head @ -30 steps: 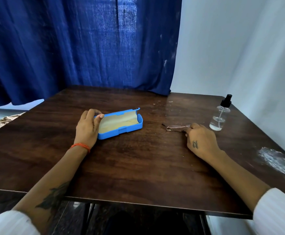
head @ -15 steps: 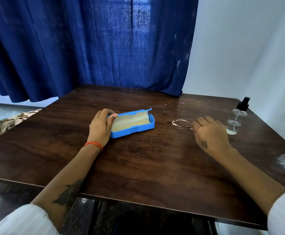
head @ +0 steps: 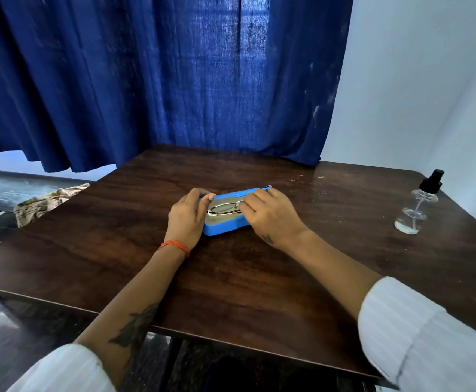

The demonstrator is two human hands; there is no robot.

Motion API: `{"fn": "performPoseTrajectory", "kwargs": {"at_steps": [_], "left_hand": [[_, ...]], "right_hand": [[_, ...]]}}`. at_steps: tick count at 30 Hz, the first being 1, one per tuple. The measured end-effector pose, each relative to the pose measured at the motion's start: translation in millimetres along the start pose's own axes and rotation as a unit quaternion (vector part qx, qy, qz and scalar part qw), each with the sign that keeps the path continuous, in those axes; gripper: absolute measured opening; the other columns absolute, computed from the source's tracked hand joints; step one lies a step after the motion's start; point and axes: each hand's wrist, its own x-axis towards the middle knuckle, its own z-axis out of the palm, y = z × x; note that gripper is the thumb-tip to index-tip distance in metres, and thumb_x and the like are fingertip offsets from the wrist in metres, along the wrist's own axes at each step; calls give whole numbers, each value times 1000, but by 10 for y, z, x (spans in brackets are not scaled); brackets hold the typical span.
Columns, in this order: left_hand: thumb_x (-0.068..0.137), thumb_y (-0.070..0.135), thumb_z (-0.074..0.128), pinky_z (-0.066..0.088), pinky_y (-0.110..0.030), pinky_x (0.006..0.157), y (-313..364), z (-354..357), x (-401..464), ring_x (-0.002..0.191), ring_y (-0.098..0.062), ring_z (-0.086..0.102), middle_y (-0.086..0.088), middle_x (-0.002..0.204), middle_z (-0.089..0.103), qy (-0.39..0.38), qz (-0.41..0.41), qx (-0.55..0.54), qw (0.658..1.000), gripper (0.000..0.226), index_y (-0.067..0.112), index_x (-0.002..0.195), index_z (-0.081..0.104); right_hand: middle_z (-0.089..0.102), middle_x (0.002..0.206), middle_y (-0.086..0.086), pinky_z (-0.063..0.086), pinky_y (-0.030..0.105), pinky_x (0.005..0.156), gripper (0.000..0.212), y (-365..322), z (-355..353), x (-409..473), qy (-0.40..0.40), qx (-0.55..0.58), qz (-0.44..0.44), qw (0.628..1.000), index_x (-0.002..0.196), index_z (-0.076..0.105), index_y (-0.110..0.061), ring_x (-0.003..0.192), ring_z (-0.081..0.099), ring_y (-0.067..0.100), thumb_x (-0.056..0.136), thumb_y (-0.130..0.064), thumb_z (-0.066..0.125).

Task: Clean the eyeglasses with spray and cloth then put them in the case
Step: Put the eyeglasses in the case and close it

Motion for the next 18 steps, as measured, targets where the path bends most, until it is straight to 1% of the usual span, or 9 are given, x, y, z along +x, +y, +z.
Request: {"fn": "performPoseTrajectory", "kwargs": {"at_steps": [3,6,9,10,12,13,15,16,18], "left_hand": [[94,32,44,43,-29,72,-2,-6,2,83,-15,55,-6,92,64,-7,3,-3,1000,26,10,97,59],[94,32,44,42,-27,72,0,-4,-3,84,-13,54,-2,92,62,-8,10,-5,1000,26,10,97,59],[94,32,44,39,-23,72,4,-2,-9,85,-11,53,4,92,59,-15,19,-2,1000,26,11,97,59],[94,33,44,39,-21,71,6,-3,-9,85,-10,54,5,92,58,-18,20,-1,1000,26,12,98,59],[93,34,45,37,-13,67,15,-9,-11,84,-8,53,6,92,58,-19,19,3,1000,25,13,97,59],[93,34,46,36,-8,64,23,-12,-16,80,-5,52,7,91,58,-17,18,3,1000,23,14,97,59],[92,34,49,37,-6,60,43,-21,-31,73,-2,52,9,89,57,-14,16,-3,1000,20,16,94,59],[92,34,50,38,-6,59,53,-29,-40,72,-1,52,10,88,58,-16,15,-9,1000,19,17,94,59],[90,33,52,40,-9,63,66,-49,-57,77,-3,55,9,90,59,-25,10,-24,999,17,18,94,60]], "right_hand": [[68,72,3,50,28,57,5,-55,94,50,-34,12,1,999,73,66,-11,67,62,20,73,-7,66],[69,76,7,53,31,60,7,-72,165,16,-55,47,30,997,78,68,-8,70,64,23,73,-4,67],[67,72,11,50,31,56,12,-90,172,3,-62,75,67,993,77,68,-4,65,63,27,67,3,68],[66,74,14,49,33,57,15,-102,179,4,-74,96,79,989,81,67,-1,66,62,30,68,5,64],[65,81,17,48,37,61,24,-136,183,-22,-106,149,108,977,94,64,1,73,61,34,74,8,53],[66,82,17,48,38,60,28,-150,186,-61,-98,178,126,971,97,64,1,74,62,35,74,9,51],[69,87,16,53,39,60,33,-163,175,-169,-62,231,161,957,101,66,-3,77,64,35,74,10,53],[71,91,14,55,39,64,33,-162,163,-219,-43,256,178,949,103,66,-5,80,66,32,75,9,54],[73,93,8,56,36,70,29,-133,131,-283,10,297,207,932,99,69,-9,84,68,24,78,6,57]]}}
